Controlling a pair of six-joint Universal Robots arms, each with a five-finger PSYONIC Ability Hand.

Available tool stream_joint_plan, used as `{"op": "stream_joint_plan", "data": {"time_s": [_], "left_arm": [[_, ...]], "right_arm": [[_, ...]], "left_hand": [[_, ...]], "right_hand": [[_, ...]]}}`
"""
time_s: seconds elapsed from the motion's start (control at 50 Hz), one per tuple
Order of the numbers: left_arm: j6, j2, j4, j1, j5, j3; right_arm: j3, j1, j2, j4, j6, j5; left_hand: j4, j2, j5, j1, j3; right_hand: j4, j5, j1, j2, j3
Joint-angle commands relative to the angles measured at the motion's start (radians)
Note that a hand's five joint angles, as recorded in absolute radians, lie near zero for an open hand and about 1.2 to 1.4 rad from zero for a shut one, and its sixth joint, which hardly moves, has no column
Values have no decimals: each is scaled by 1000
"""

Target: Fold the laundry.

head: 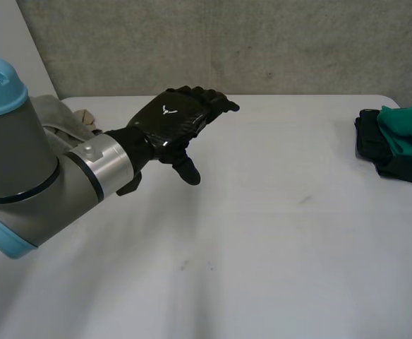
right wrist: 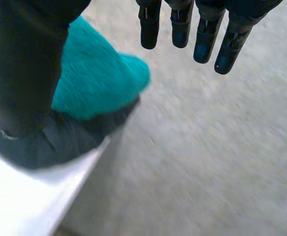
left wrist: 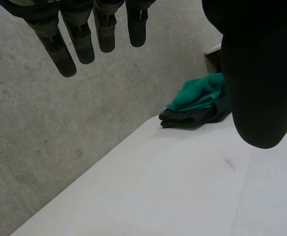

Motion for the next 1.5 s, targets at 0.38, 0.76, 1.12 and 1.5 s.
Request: {"op": "stream_joint_plan", "data": {"time_s": [0.38, 0.76, 1.12, 1.5], "left_arm": [[38, 96, 161, 408, -328, 13], [361, -377, 155, 680, -72, 141], [-69, 24, 199, 356, -83, 67], [-195, -369, 293, -227, -270, 210]], "right_arm": [[616, 597, -652, -535, 151, 18], [772, 739, -471, -229, -237, 93], [752, 733, -486, -236, -234, 205], [706, 704, -519, -227, -117, 434]], "left_hand": [[14, 13, -3, 26, 5], [561, 560, 544, 573, 552], [1187, 1187, 1171, 1199, 1179], [36, 35, 19, 48, 28]], "right_hand": [[-65, -66, -39, -47, -37], [-65, -66, -39, -47, -37], [-65, -66, -39, -47, -37], [-65, -66, -39, -47, -37]]}}
